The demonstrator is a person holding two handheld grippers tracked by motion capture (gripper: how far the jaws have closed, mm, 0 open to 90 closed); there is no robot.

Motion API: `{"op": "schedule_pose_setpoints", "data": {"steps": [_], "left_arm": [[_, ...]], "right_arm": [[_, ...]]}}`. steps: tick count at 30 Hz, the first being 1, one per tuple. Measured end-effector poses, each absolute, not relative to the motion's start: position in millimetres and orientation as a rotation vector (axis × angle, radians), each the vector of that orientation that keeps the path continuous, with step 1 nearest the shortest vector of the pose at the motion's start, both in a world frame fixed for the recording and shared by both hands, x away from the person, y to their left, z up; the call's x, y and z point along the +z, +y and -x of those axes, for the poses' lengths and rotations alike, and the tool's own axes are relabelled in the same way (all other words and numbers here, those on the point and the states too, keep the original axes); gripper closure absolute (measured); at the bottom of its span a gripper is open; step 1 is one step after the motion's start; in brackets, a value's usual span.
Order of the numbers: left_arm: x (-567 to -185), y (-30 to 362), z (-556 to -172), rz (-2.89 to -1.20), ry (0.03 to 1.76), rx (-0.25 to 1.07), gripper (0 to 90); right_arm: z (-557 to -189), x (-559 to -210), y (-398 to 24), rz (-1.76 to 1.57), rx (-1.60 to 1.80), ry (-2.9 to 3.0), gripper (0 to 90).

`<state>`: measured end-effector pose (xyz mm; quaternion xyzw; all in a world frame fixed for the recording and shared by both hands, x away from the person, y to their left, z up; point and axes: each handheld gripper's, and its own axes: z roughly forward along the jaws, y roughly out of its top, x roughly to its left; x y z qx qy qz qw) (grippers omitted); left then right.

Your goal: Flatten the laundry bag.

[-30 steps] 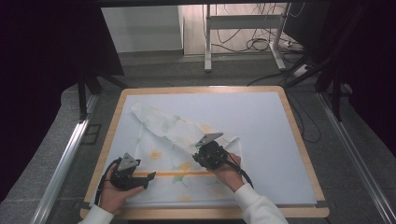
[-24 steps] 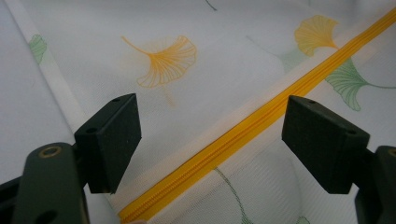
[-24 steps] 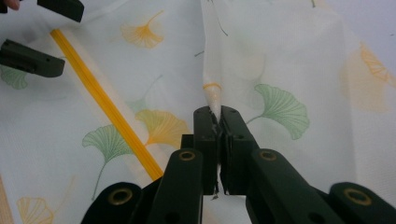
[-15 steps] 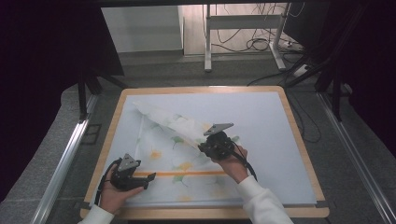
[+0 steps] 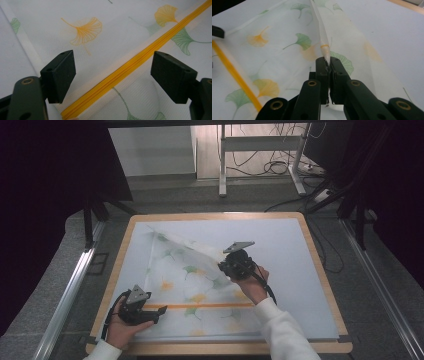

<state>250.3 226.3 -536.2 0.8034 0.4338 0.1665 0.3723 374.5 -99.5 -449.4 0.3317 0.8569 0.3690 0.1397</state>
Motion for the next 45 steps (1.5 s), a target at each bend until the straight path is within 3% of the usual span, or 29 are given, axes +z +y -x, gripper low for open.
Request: {"op": "schedule_pose_setpoints", "data": {"steps": [45], "left_arm": [[-538.3, 227.8, -250.6, -2.064, 1.119, 0.426, 20.3]], "right_arm": [[-476.3, -460.7, -131.9, -1.203, 0.997, 2.262, 84.2]]}}
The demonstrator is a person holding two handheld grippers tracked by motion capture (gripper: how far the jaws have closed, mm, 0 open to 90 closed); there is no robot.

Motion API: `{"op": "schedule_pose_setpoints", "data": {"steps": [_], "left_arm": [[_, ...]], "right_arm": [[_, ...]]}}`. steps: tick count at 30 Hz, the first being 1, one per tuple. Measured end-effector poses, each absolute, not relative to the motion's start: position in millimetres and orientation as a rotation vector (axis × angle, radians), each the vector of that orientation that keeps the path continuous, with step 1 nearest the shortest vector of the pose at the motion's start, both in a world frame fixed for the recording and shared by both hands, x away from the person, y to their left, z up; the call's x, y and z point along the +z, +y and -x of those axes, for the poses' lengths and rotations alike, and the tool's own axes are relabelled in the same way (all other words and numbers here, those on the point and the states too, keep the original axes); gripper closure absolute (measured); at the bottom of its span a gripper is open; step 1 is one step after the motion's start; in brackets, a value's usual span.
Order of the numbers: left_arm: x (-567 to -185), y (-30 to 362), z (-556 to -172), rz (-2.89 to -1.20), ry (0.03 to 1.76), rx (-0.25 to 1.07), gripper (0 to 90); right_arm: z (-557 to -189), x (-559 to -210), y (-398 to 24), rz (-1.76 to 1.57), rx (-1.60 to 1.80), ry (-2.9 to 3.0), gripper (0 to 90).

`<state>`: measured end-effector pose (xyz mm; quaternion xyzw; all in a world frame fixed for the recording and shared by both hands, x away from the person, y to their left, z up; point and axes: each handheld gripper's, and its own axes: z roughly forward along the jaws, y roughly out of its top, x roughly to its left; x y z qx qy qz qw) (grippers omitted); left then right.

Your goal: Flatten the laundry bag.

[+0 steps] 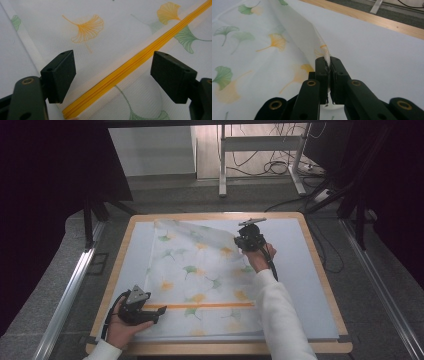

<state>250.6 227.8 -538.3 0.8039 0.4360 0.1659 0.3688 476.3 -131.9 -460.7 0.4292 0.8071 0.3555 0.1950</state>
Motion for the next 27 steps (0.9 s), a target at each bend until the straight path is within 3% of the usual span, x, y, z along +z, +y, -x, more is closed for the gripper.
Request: {"op": "schedule_pose_setpoints", "data": {"steps": [5, 6, 8, 14, 22, 27], "left_arm": [[-538.7, 227.5, -250.6, -2.064, 1.121, 0.426, 20.3], [-538.4, 227.8, -250.4, -2.063, 1.122, 0.426, 20.3], [-538.1, 228.7, -250.3, -2.058, 1.124, 0.428, 20.3], [-538.8, 227.9, -251.3, -2.062, 1.122, 0.421, 20.3], [-537.9, 227.0, -250.7, -2.065, 1.12, 0.427, 20.3], [-538.0, 227.6, -251.1, -2.061, 1.123, 0.429, 20.3]], "right_arm": [[-487.7, -463.2, -137.5, -1.23, 0.967, 2.23, 77.8], [-493.2, -464.0, -140.7, -1.255, 0.937, 2.192, 68.5], [-495.0, -463.4, -144.5, -1.28, 0.918, 2.132, 58.9], [-477.2, -453.6, -146.4, -1.221, 0.957, 2.109, 49.1], [-453.7, -447.3, -151.1, -1.172, 1.041, 2.187, 49.4], [-437.2, -449.9, -154.3, -1.097, 1.031, 2.28, 54.9]]}}
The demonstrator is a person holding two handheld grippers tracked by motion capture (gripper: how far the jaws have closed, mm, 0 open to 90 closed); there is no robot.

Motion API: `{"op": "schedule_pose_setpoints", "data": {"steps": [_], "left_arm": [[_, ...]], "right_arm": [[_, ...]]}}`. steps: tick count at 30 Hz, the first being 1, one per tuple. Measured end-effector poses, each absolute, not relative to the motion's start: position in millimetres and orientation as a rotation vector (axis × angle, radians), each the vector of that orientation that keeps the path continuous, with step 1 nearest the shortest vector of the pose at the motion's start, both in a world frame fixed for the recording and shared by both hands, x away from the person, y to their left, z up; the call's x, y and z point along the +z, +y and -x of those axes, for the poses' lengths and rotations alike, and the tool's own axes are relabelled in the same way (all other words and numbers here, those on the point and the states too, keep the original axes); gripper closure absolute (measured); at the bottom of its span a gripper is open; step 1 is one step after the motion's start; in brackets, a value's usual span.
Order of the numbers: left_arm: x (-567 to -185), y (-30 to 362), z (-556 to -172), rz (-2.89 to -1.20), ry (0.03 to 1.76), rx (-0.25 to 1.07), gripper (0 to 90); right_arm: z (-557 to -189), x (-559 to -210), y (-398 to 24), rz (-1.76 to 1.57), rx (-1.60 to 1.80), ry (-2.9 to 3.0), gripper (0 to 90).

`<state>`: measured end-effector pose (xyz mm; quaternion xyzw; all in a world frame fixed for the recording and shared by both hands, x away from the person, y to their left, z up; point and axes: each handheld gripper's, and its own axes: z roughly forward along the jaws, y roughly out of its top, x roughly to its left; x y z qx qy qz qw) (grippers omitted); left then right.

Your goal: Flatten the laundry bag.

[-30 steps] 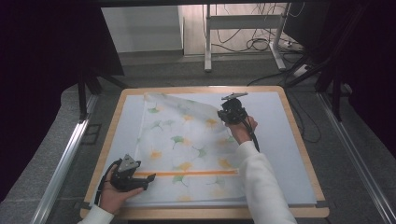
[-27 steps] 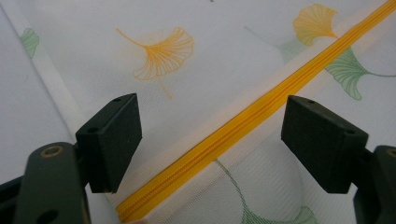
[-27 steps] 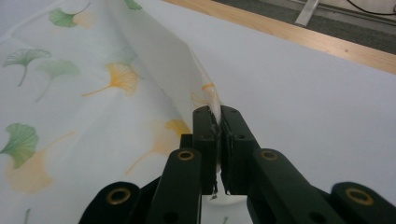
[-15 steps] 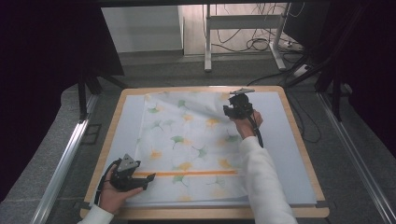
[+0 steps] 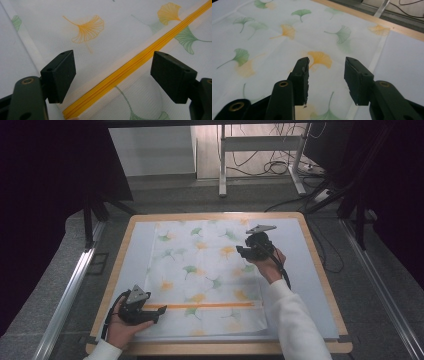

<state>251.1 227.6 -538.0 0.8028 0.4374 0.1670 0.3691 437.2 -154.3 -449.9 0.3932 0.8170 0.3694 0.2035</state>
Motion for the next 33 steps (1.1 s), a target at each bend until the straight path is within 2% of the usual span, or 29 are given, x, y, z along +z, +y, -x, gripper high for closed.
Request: {"op": "schedule_pose_setpoints", "data": {"steps": [9, 14, 17, 33], "left_arm": [[-535.6, 227.8, -249.7, -2.037, 1.09, 0.432, 21.2], [-533.6, 227.0, -249.1, -2.024, 1.107, 0.456, 20.6], [-533.6, 227.6, -249.3, -2.02, 1.118, 0.457, 21.1], [-533.2, 228.9, -250.3, -1.993, 1.094, 0.437, 21.6]], "right_arm": [[-399.7, -453.3, -171.9, -1.061, 1.104, 2.351, 64.7], [-373.2, -453.2, -179.6, -1.001, 1.137, 2.416, 81.3], [-362.9, -456.3, -182.5, -0.974, 1.162, 2.443, 87.5], [-318.0, -477.5, -193.5, -0.945, 1.15, 2.509, 88.6]]}}
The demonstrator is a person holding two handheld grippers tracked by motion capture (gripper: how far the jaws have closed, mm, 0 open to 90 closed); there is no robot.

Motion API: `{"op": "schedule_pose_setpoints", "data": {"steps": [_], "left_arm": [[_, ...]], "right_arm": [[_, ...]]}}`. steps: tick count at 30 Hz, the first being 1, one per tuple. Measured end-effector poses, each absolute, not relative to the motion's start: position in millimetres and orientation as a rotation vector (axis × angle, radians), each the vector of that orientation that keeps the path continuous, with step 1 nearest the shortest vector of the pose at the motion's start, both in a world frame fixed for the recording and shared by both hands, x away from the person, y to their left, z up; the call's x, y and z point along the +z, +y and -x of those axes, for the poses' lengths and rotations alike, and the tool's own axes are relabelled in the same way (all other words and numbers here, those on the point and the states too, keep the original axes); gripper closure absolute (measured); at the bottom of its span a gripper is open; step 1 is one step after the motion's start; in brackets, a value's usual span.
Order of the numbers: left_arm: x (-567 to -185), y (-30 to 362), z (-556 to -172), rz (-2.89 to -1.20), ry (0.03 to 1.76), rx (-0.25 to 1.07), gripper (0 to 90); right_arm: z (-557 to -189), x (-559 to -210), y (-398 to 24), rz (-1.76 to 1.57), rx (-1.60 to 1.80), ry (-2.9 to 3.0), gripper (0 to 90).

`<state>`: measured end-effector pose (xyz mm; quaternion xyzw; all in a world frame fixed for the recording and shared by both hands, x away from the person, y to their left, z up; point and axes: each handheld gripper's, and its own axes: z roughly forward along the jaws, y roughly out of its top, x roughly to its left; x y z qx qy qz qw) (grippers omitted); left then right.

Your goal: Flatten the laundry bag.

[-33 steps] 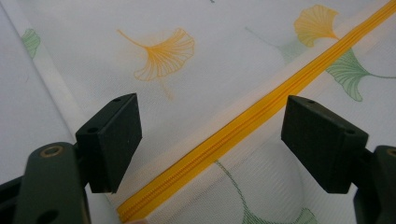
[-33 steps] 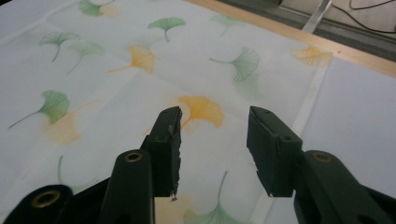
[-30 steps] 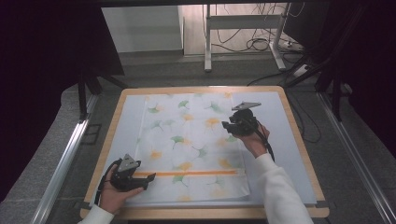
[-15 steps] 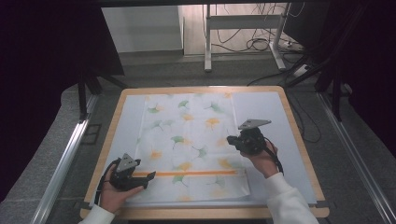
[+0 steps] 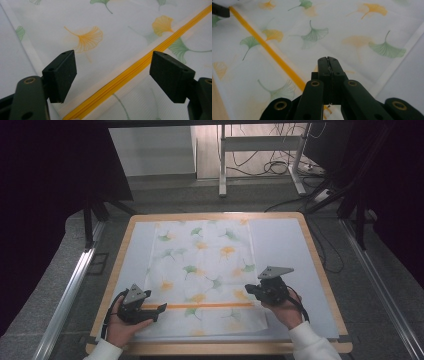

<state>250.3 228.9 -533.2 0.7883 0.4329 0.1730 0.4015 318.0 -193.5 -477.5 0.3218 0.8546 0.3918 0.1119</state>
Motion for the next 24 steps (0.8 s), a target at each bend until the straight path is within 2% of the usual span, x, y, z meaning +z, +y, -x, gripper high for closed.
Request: {"op": "schedule_pose_setpoints", "data": {"steps": [8, 24], "left_arm": [[-528.4, 219.1, -252.3, -2.016, 1.077, 0.515, 20.3], [-520.5, 211.1, -258.5, -2.025, 1.016, 0.495, 20.7]], "right_arm": [[-285.7, -487.9, -196.7, -0.946, 1.191, 2.575, 88.5], [-264.5, -500.4, -200.9, -0.975, 1.154, 2.587, 88.1]]}}
